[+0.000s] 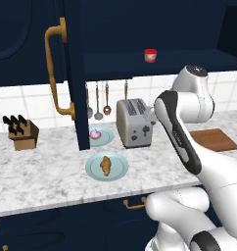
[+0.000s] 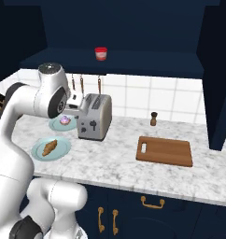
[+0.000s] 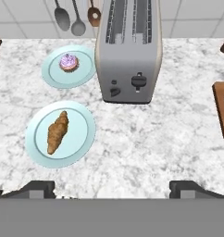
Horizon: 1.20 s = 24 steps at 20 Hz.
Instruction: From the different types of pastries on the counter, select a croissant and place it on the cutting board. Then retrieve a jar of jam from the cabinet and place it alongside the croissant on the cutting board.
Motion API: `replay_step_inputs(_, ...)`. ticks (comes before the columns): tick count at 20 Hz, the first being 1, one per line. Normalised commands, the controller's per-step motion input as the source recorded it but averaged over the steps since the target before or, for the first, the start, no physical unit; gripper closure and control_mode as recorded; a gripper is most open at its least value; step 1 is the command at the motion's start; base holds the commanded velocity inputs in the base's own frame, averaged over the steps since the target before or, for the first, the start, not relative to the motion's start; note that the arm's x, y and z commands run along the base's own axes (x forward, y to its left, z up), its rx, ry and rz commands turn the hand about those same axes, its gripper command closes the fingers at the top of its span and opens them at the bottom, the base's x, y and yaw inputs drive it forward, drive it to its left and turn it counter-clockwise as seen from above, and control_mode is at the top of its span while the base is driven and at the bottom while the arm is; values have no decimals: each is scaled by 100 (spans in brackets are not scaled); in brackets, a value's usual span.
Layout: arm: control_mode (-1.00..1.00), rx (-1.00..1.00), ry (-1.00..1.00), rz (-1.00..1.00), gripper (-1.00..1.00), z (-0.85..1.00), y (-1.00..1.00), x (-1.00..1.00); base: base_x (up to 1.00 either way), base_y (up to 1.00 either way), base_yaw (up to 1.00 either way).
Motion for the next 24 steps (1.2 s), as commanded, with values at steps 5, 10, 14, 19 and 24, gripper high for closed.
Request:
replay_step_inputs(5, -100, 10, 0, -17, -100, -13, 22, 0, 0, 0, 0)
replay_step_inputs(10, -100, 16, 3, -24, -100, -4, 24, -2, 0, 0, 0)
replay_step_inputs(14, -100, 6, 2, -16, -100, -10, 38, -2, 0, 0, 0)
replay_step_inputs(19, -100, 0, 4, -6, -100, -36, 45, 0, 0, 0, 0)
replay_step_inputs(24, -100, 4, 7, -3, -100, -24, 27, 0, 0, 0, 0)
